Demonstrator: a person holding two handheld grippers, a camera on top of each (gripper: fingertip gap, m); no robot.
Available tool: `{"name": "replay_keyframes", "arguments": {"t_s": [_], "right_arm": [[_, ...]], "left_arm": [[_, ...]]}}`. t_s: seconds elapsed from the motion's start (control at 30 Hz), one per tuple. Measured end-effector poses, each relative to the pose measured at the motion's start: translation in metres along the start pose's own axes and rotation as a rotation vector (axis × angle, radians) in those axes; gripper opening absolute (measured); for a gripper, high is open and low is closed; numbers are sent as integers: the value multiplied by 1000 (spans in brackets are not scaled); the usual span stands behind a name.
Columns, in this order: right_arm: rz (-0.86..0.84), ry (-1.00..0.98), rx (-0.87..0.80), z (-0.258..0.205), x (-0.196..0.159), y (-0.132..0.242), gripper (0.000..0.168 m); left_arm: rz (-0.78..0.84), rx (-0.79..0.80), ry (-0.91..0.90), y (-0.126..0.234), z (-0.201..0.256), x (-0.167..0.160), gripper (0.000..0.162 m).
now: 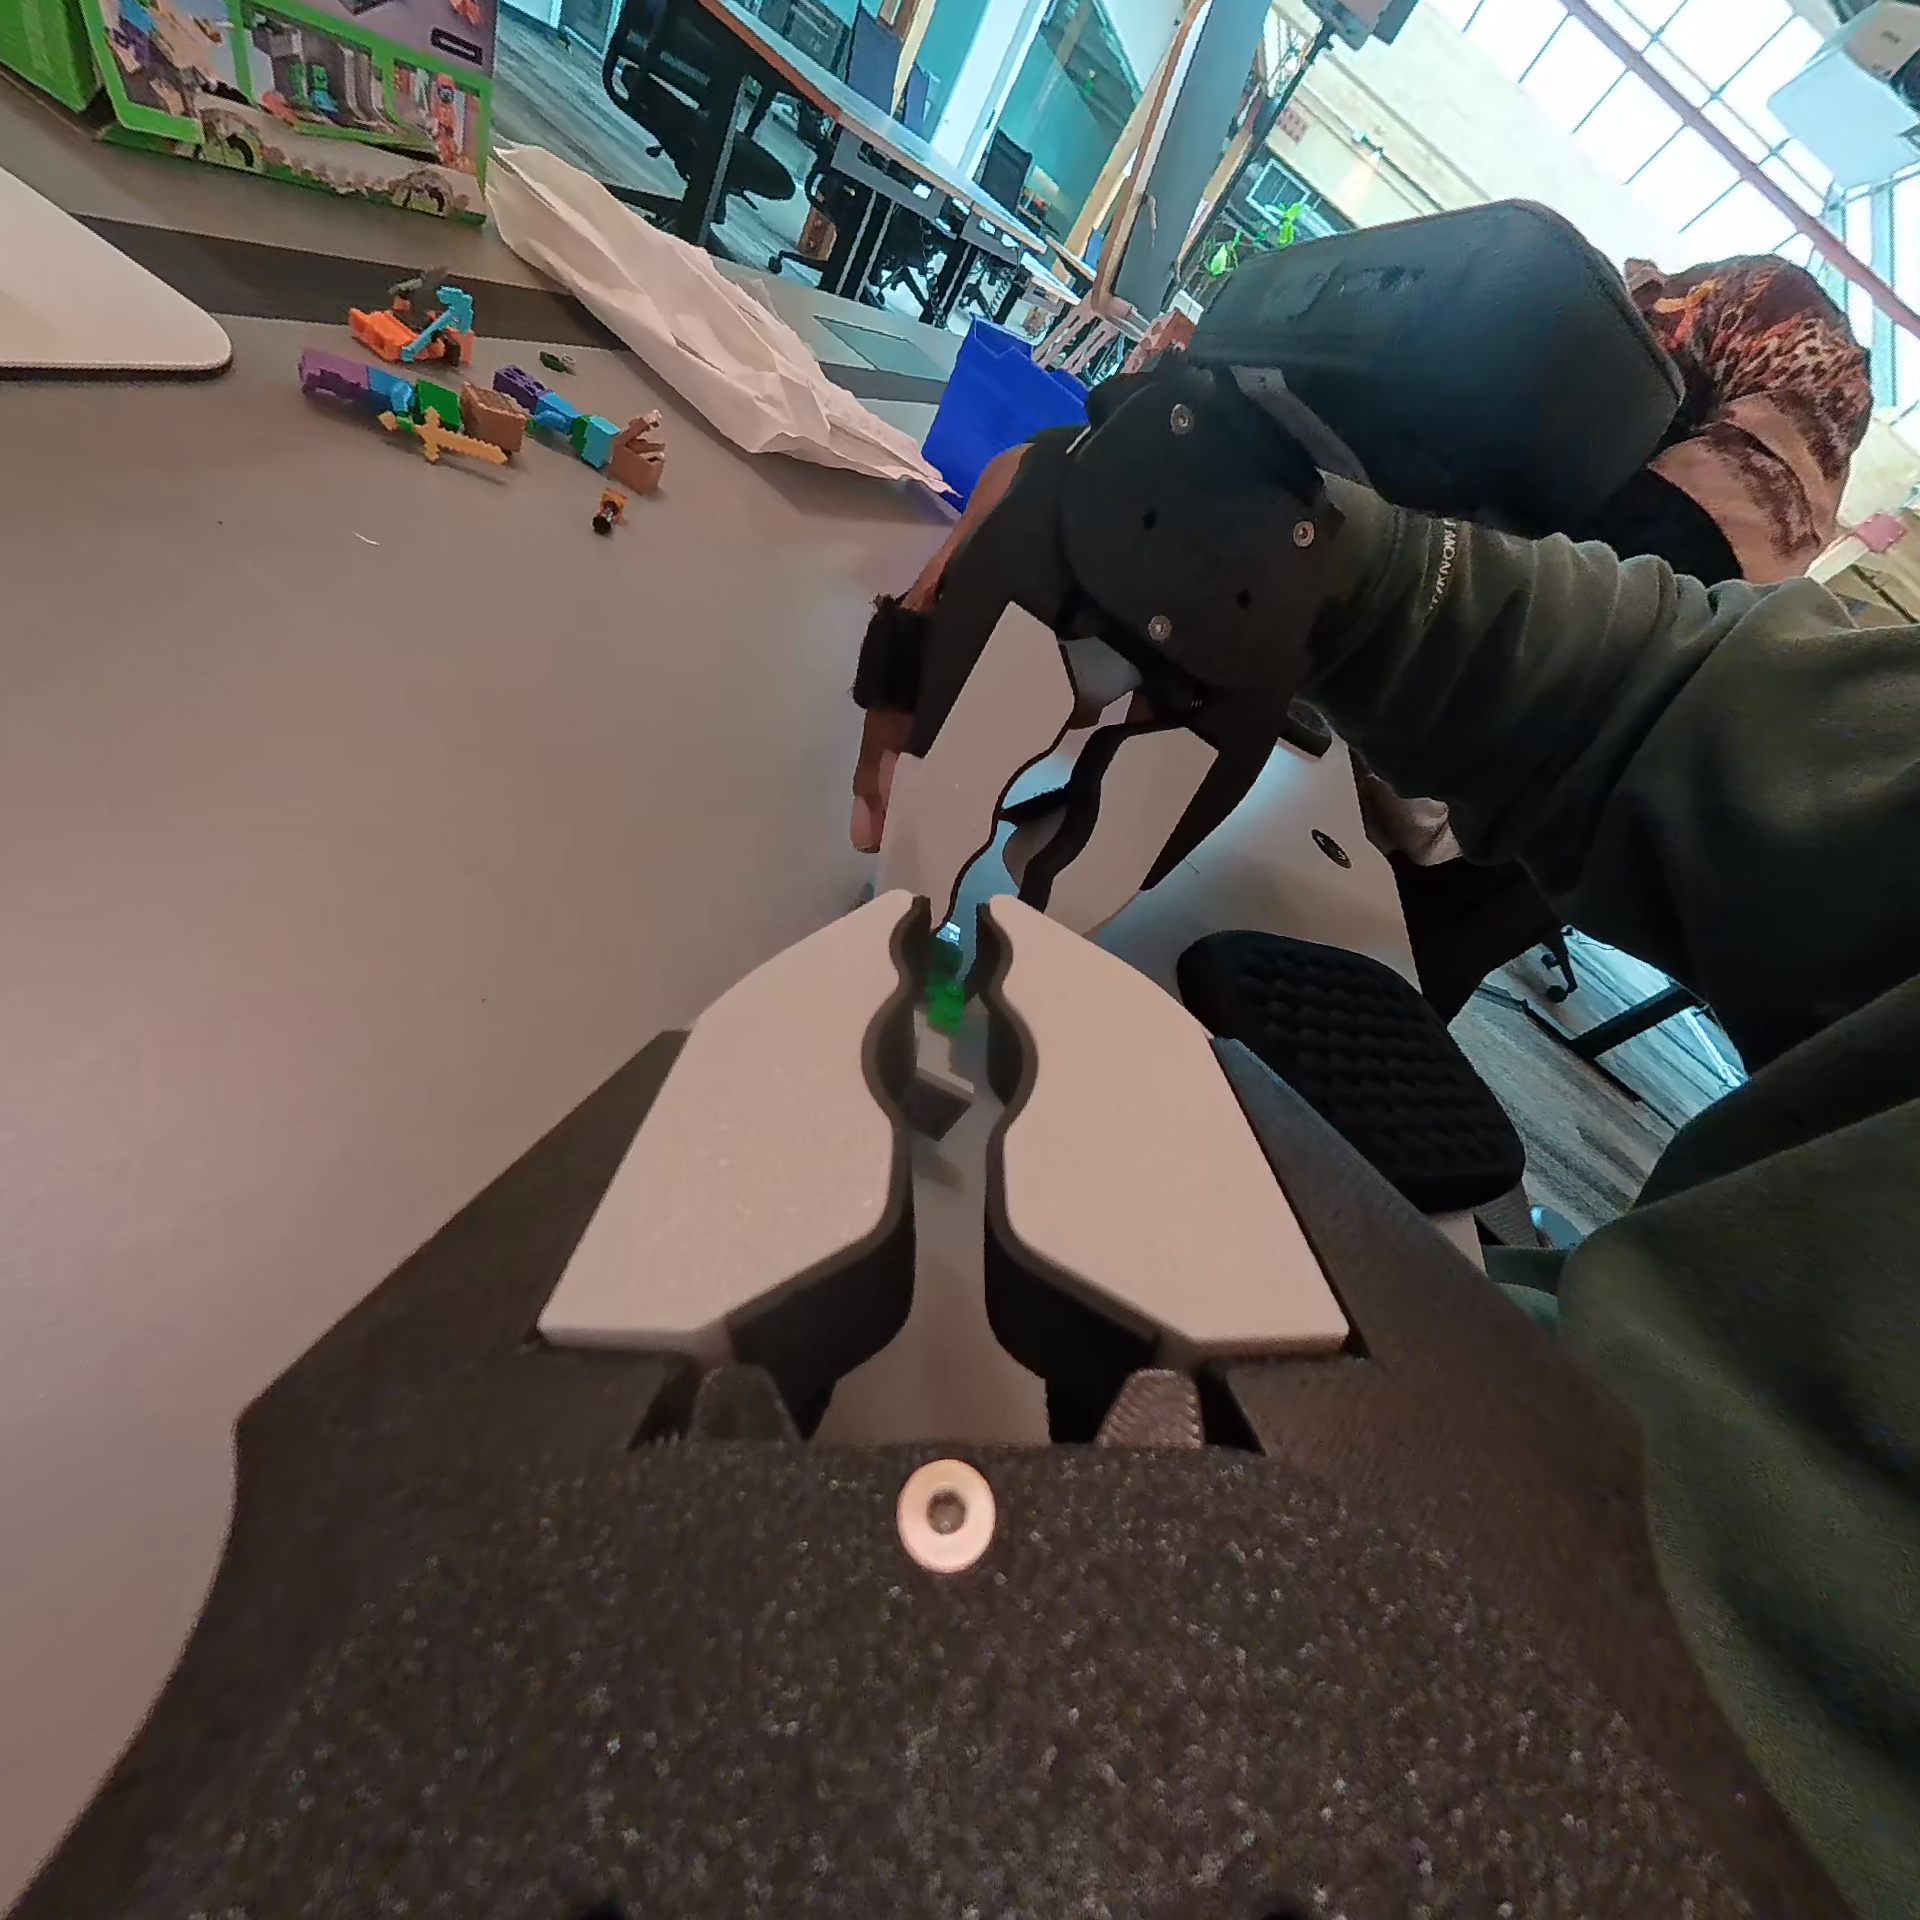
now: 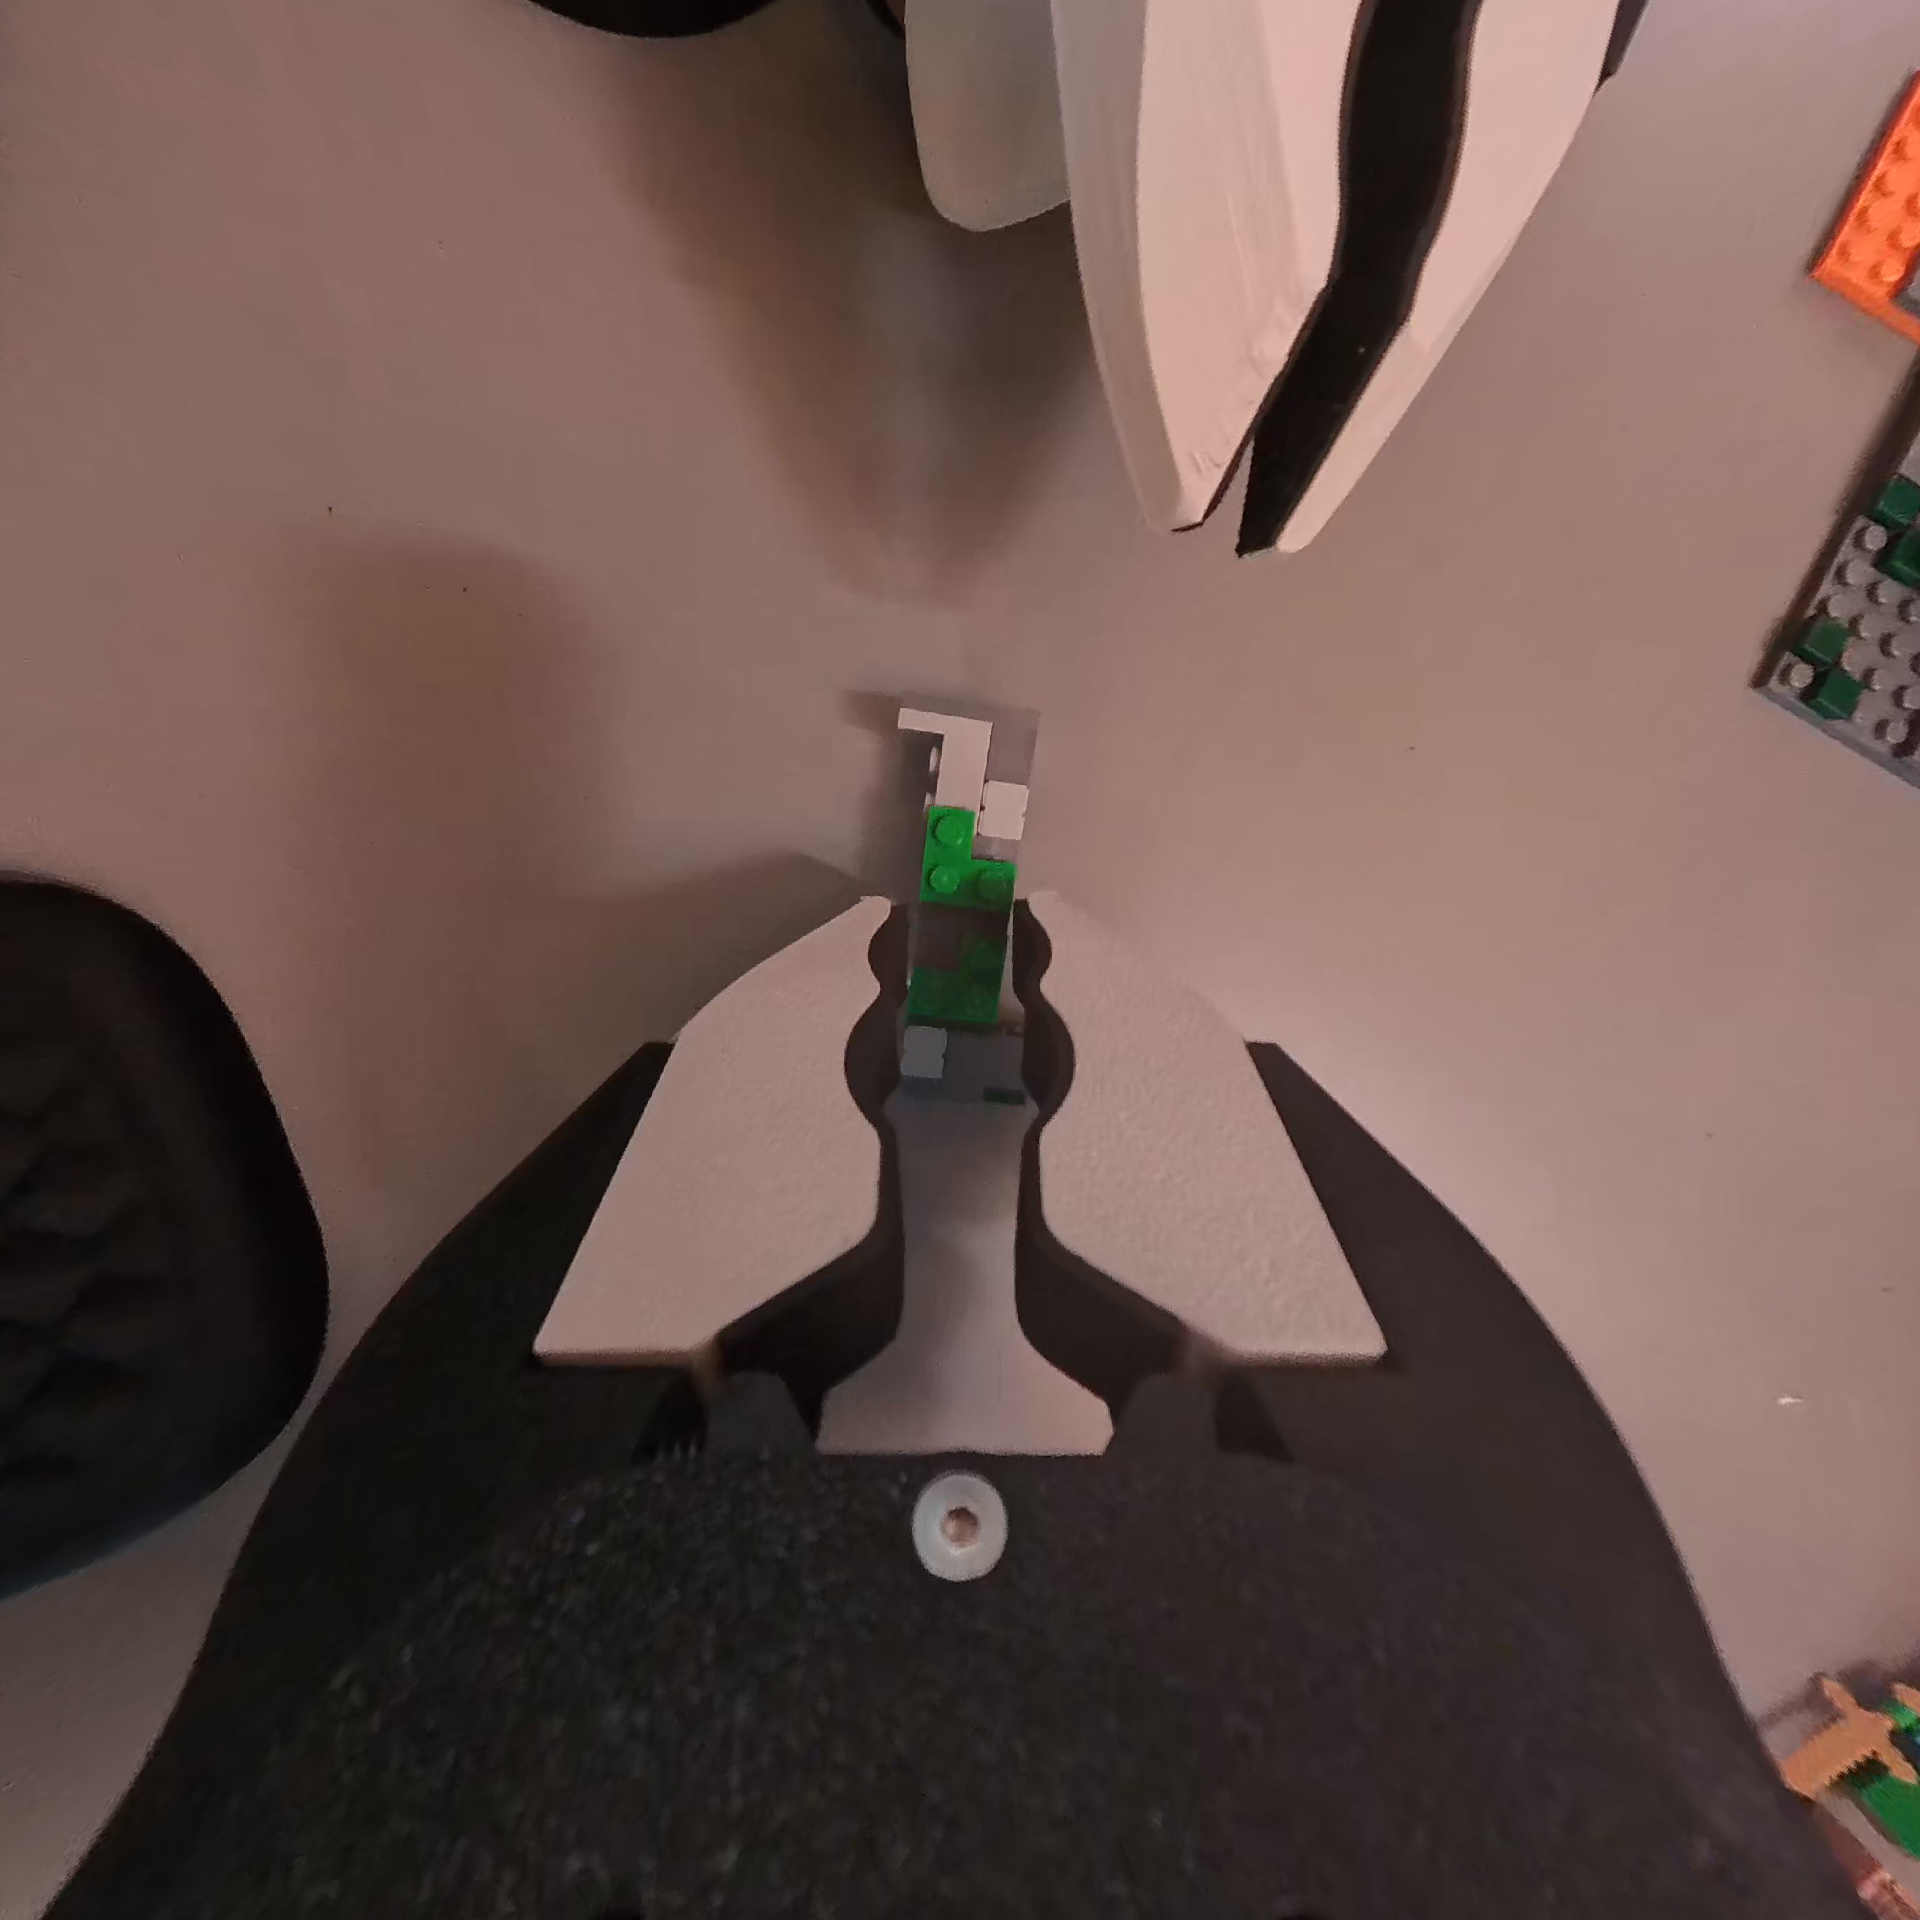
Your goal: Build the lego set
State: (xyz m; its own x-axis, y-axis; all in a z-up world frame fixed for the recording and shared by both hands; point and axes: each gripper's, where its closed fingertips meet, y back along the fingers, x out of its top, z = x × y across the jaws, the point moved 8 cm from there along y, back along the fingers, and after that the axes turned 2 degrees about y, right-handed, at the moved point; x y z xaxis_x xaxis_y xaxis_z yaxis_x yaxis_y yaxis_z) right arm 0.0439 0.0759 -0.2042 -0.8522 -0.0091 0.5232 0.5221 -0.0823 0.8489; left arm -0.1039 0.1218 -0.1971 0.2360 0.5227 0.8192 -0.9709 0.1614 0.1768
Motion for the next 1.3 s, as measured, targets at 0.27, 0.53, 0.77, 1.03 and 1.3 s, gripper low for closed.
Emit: {"name": "replay_keyframes", "arguments": {"t_s": [0.27,0.53,0.77,1.03,1.3], "right_arm": [[-6,-29,-48,-4,-4,16,27],[46,-98,-147,-17,-19,21,31],[142,-164,-238,-24,-25,23,32],[232,-186,-299,-27,-24,14,33],[258,-170,-312,-25,-22,7,33]], "left_arm": [[-4,-3,-2,-1,0,0,8],[-34,13,-46,-3,2,-3,8],[-76,26,-102,-7,5,-7,8],[-155,80,-235,-11,8,-14,9],[-311,141,-461,-12,7,-24,35]]}}
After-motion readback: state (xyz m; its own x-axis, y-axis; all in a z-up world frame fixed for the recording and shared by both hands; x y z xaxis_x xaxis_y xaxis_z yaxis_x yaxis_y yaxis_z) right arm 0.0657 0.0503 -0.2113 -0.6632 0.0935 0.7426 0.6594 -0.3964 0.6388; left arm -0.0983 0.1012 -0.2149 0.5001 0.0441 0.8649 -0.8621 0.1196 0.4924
